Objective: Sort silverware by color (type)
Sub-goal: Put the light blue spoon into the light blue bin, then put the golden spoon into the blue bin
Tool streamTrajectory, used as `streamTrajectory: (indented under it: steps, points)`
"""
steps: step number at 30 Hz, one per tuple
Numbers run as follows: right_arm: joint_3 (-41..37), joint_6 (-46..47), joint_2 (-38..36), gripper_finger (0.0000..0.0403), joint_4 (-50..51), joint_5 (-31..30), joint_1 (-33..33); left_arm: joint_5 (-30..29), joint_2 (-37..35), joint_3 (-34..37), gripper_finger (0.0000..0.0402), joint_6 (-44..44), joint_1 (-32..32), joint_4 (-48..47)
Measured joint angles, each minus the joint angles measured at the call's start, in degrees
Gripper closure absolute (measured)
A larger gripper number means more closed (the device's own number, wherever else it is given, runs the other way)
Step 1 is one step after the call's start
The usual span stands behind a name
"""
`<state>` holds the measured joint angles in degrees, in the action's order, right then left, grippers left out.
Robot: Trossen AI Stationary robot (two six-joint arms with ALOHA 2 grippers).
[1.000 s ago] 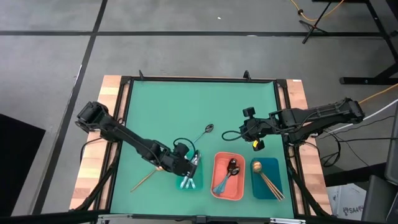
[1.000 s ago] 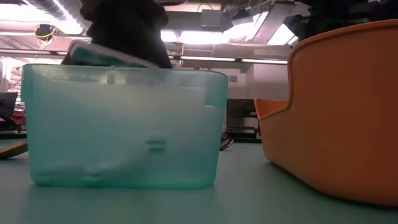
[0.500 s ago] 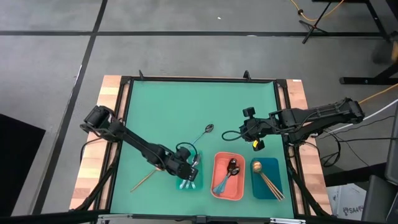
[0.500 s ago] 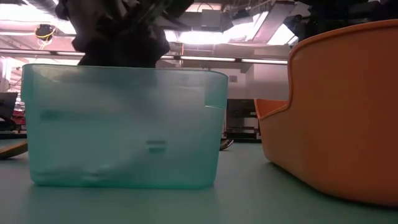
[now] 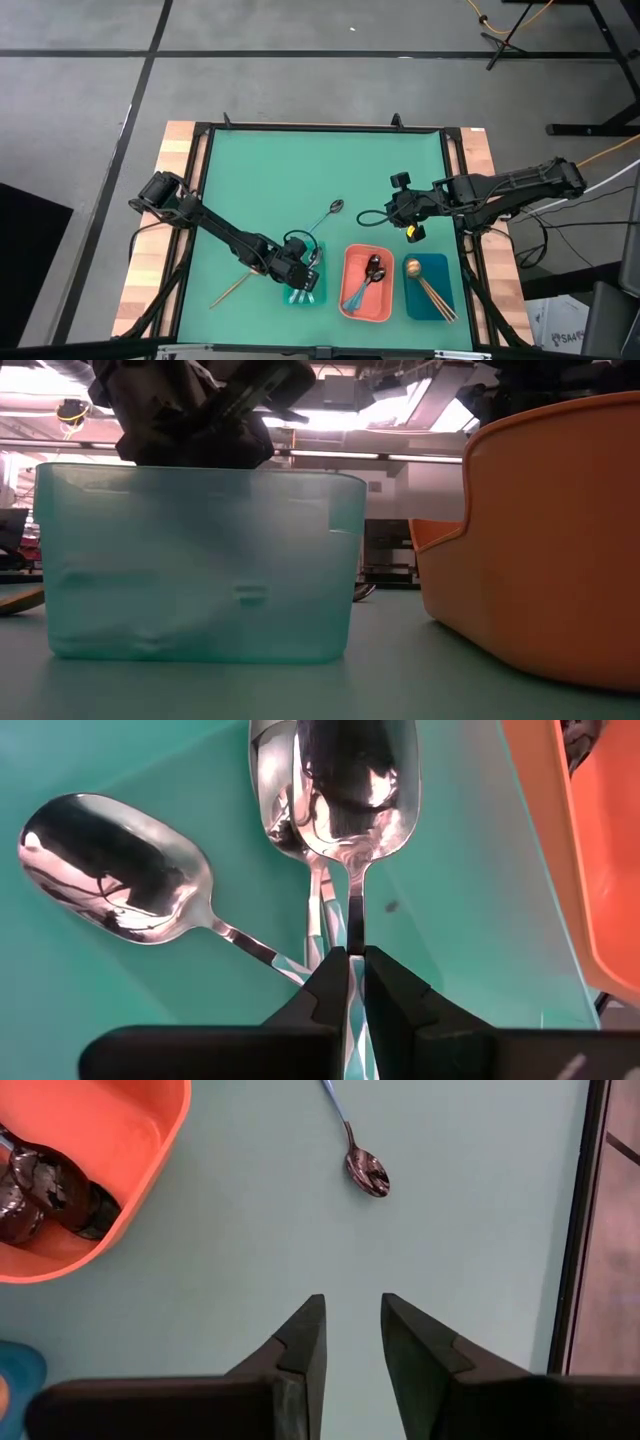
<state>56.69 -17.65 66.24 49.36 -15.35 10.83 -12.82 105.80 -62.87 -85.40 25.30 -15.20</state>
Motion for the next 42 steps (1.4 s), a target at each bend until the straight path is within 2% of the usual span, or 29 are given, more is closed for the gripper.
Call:
streamTrajectory:
  steps: [24,36,42]
  points:
    - [0.00,-0.02,0.00,0.0315,0.00,-0.01,0.01,-2.23,0.00,-0.02,0.0339,-0.02,-0.02,-0.02]
    - [0.00,-0.02,0.00,0.0315,0.00,0.00,0.02,-2.69,-0.32,0.05,0.0352,0.80,-0.03,-0.37]
    - [0.00,-0.02,0.00,0.0315,0.00,-0.01,0.01,-2.38,-2.55,0.20,0.0358,6.34,-0.28,0.06]
